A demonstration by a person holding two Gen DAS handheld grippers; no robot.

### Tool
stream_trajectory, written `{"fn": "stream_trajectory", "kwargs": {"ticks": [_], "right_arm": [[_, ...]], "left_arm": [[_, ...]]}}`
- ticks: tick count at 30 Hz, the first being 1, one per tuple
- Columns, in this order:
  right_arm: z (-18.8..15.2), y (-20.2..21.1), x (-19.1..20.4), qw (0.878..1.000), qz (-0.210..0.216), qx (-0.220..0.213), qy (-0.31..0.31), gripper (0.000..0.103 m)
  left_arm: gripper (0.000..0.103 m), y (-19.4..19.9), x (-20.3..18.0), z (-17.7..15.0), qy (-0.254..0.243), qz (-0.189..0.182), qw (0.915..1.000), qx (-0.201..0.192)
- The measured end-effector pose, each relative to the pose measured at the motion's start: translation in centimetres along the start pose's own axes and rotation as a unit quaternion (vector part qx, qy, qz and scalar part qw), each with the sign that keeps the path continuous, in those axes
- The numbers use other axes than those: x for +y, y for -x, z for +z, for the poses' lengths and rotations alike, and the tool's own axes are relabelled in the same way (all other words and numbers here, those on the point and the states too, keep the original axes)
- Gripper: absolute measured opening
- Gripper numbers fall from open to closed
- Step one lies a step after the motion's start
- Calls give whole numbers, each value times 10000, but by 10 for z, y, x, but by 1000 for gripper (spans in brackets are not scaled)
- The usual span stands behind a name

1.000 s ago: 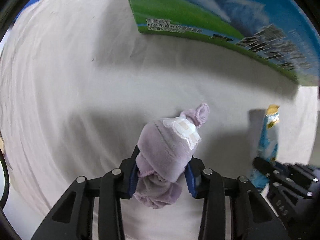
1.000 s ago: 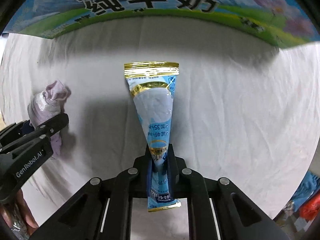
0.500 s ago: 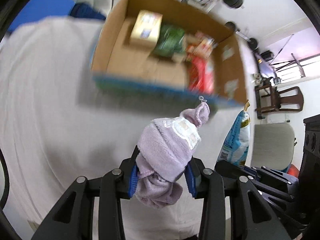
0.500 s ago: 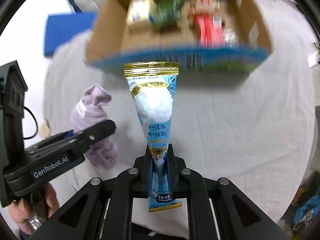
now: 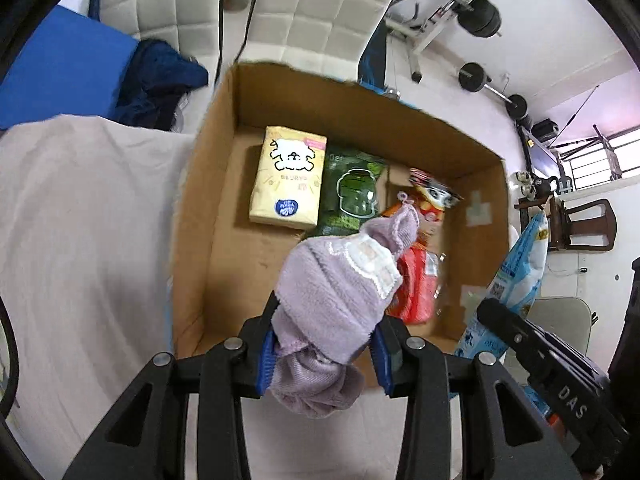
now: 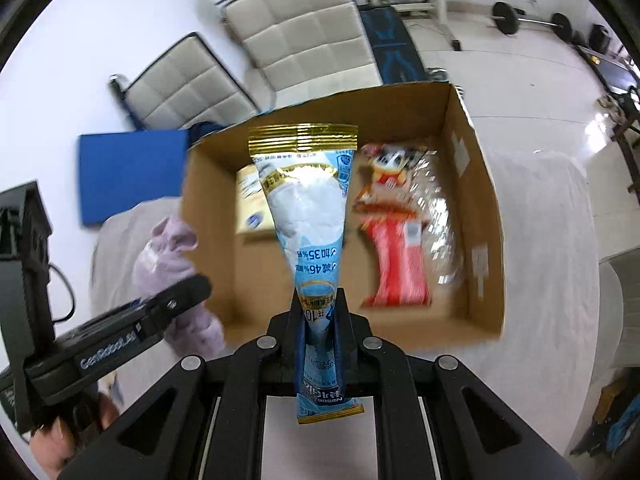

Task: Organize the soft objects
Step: 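Carry the sock and yogurt into the box and open both tools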

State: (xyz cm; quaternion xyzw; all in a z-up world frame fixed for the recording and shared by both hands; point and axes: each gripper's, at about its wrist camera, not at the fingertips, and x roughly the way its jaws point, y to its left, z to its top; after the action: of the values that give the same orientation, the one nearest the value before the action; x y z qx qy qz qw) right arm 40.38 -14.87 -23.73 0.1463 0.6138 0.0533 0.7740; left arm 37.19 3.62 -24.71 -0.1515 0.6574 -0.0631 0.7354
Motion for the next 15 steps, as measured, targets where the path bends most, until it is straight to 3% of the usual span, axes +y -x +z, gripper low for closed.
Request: {"fn": "stream_trajectory", "kwargs": {"ticks": [6, 15], "right_arm": [[39, -61, -6, 9990, -193, 328, -239, 12], [38, -120, -5, 9945, -270, 971, -289, 12]], "left_arm": [[36, -50, 12, 27, 205, 2, 9988, 455], [39, -84, 10, 28, 150, 168, 9973, 701]]}}
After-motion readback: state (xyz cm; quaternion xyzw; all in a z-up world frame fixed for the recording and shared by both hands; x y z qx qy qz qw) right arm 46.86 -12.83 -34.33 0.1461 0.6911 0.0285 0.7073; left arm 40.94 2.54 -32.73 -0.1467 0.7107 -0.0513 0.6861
